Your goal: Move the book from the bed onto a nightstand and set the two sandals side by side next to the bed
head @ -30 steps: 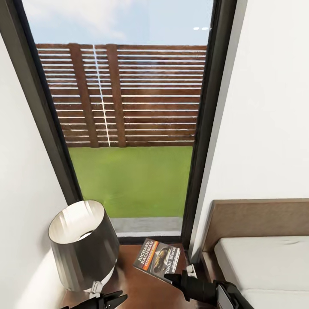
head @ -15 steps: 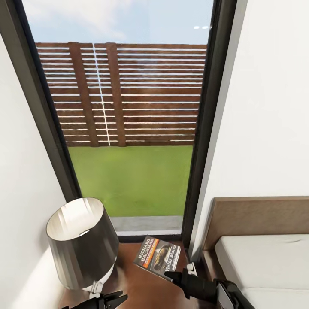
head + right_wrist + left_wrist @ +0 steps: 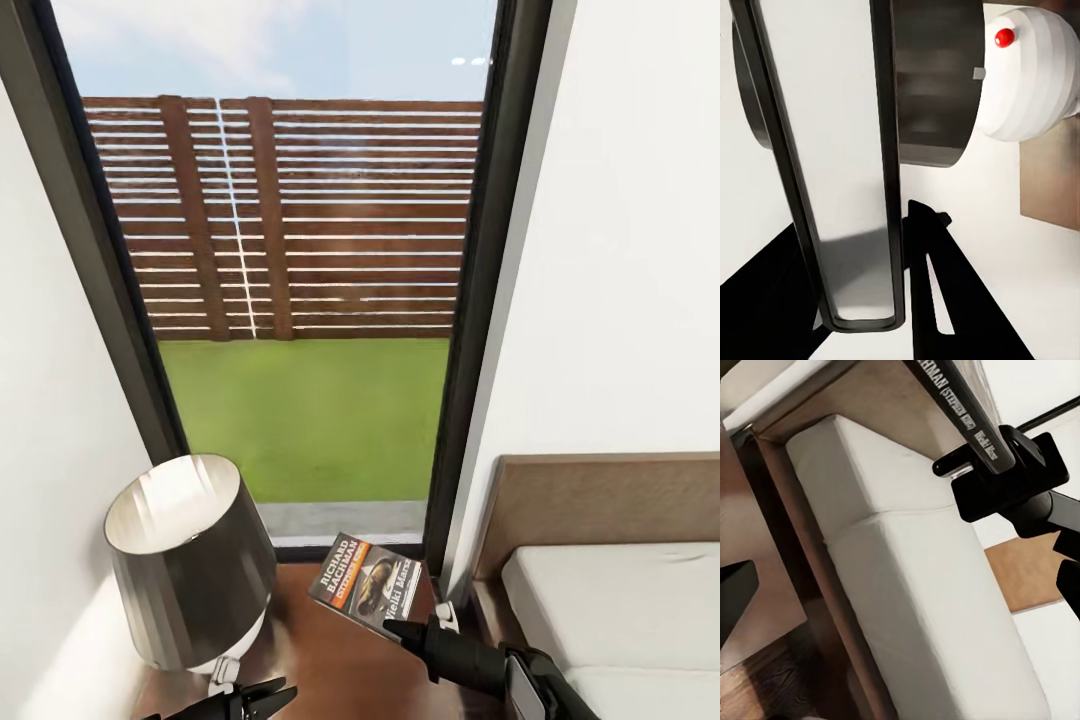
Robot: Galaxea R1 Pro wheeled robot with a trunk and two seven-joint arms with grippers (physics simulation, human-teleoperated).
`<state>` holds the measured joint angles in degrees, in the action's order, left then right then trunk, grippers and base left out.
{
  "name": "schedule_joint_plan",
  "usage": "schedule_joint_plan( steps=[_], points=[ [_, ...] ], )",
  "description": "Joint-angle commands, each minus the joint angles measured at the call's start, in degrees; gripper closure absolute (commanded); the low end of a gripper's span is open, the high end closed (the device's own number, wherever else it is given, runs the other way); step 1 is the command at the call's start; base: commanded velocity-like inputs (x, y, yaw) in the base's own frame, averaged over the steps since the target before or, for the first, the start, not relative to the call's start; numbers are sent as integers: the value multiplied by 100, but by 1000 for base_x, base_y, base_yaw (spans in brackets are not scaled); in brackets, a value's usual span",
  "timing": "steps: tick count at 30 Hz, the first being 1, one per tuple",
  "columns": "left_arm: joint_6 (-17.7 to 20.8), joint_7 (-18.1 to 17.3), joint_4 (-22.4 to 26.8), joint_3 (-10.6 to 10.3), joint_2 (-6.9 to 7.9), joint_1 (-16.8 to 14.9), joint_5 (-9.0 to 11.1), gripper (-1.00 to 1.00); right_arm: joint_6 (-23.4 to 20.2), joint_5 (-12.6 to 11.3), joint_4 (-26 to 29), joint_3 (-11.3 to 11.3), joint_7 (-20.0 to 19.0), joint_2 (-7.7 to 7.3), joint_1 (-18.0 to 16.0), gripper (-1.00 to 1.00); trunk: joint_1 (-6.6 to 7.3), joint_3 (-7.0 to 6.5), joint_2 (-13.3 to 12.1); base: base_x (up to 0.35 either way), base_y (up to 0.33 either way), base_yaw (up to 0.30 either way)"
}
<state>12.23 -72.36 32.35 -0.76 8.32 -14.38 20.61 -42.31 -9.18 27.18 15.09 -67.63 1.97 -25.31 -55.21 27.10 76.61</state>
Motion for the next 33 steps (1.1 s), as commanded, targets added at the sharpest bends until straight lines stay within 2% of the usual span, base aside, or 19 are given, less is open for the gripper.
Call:
schedule_joint_plan(
  steps=[1,33],
  points=[
    [60,-15,0,-10,2,-3,31,-100,-40,4,0,29,-13,5,-4,100,-22,24,45,0,0,0],
    [60,-6,0,-12,2,-3,31,-100,-32,12,-2,29,30,5,-3,100,-725,599,1328,0,0,0]
  ],
)
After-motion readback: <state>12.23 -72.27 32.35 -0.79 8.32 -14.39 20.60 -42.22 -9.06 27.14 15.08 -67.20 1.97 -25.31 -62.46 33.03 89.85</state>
